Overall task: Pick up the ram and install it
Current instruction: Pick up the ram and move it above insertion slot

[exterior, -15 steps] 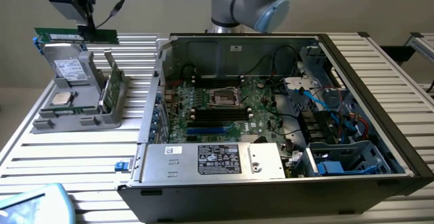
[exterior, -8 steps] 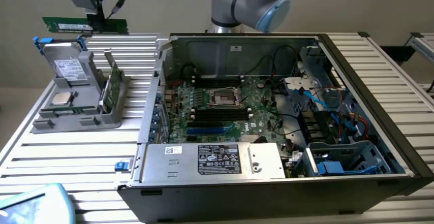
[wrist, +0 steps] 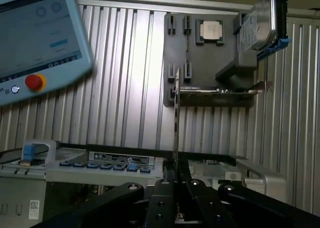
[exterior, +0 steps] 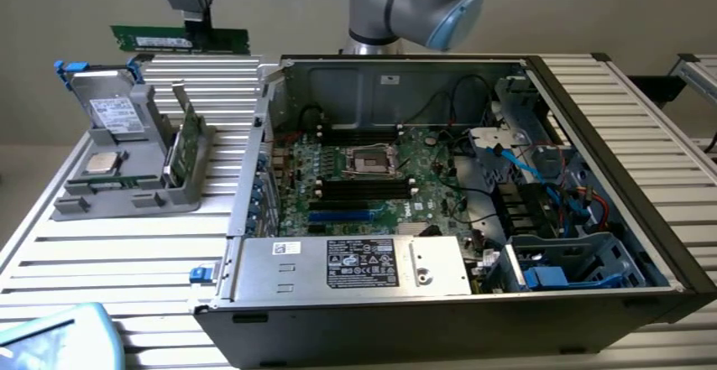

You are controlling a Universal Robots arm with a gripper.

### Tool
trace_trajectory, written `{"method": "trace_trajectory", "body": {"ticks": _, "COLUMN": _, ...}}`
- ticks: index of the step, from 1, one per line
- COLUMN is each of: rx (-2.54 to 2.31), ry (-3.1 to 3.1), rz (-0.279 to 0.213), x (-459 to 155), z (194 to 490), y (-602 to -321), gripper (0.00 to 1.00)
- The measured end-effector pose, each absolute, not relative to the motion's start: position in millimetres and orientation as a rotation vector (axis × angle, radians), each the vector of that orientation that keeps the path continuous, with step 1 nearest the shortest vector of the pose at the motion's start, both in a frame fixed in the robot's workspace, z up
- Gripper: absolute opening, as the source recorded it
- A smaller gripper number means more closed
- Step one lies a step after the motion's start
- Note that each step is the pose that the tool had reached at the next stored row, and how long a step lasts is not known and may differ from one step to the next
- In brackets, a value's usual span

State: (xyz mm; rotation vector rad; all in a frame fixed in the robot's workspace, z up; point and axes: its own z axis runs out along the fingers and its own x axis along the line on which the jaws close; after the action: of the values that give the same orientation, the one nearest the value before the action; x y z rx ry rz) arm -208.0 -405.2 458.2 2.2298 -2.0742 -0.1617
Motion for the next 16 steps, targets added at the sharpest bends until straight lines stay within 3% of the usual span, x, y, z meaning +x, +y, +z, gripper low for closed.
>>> {"method": "trace_trajectory", "body": {"ticks": 16, "rx": 2.243, "ry": -2.077, "rz": -0.180, "x": -136.4, "z": 460.3, "y": -405.2, "gripper": 0.13}}
